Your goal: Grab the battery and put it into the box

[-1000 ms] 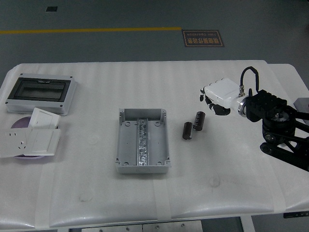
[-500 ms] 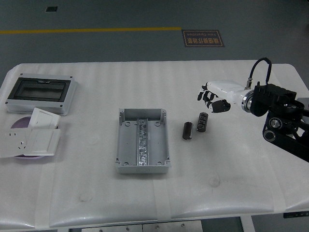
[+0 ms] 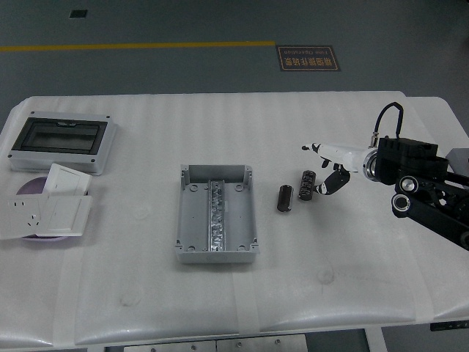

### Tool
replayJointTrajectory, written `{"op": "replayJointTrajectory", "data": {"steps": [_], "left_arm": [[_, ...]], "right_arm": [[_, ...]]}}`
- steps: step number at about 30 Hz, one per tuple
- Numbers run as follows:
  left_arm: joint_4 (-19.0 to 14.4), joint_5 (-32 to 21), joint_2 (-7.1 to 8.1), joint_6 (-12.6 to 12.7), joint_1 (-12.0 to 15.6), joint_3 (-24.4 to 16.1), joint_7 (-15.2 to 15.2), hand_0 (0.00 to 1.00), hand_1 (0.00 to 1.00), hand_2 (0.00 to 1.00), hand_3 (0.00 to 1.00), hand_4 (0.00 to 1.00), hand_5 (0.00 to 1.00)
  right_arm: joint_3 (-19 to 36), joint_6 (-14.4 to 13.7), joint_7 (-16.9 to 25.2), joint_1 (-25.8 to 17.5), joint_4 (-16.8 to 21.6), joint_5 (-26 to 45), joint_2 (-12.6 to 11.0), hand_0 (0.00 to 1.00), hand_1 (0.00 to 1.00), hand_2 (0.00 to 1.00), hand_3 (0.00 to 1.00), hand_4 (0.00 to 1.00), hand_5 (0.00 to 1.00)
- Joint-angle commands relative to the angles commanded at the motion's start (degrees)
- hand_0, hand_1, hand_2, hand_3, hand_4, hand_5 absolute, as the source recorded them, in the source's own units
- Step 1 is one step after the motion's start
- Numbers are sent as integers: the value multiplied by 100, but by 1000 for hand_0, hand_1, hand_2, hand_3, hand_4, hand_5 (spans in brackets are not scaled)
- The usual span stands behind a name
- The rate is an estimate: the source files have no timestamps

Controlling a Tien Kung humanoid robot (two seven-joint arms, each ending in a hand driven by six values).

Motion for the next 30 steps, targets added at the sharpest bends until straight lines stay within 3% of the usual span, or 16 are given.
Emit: {"op": "replayJointTrajectory", "data": {"steps": [1, 9, 24, 30], "left_arm": [[0, -10, -2, 2, -2, 8, -2, 649, 667, 600, 633, 623, 13], [-3, -61, -8, 10, -9, 46, -6, 649, 667, 600, 632, 622, 12], [-7, -130, -6, 28, -12, 106, -18, 650, 667, 598, 632, 620, 11], [-5, -127, -2, 33, -13, 104, -21, 649, 666, 598, 631, 619, 12]], "right_arm": [[-6, 19, -19, -6, -11, -9, 9, 703, 789, 998, 998, 922, 292], [-154, 18, -84, -7, -137, -11, 103, 706, 790, 998, 998, 945, 310], [-355, -535, -33, -14, -606, -18, 362, 697, 778, 998, 998, 942, 325], [-438, -596, -84, -31, -699, -65, 427, 679, 752, 998, 998, 940, 350]]}}
